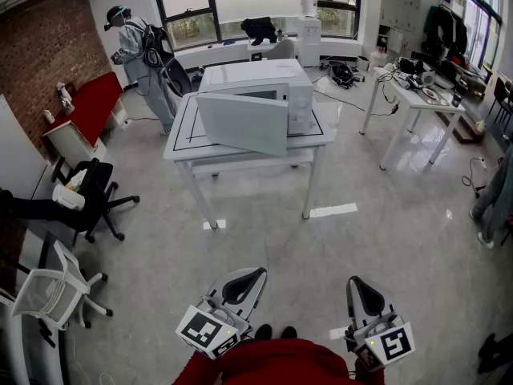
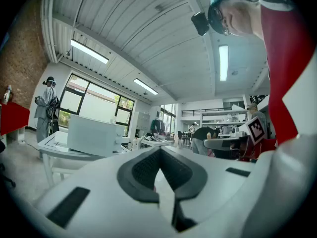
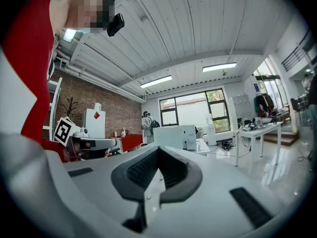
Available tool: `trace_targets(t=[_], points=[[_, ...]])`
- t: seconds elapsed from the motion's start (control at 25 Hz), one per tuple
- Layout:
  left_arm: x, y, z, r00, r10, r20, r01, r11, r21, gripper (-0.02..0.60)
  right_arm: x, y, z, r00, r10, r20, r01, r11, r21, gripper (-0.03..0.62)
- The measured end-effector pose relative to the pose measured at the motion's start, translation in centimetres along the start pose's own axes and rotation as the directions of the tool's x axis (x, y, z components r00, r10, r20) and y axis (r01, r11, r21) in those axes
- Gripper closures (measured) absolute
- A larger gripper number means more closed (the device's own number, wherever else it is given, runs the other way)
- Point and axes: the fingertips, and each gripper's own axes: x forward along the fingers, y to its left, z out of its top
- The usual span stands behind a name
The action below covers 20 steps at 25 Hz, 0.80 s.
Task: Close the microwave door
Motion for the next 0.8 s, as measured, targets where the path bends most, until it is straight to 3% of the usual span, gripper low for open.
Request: trace_targets(t=[0.8], points=[[1.8,0.1,-0.6,1.0,0.022,0.008,-0.021,0.997,-0.069,0.572,0.0,-1.6,-0.8,1.0,0.026,-0.017,-0.026,0.999,0.025,0.58]])
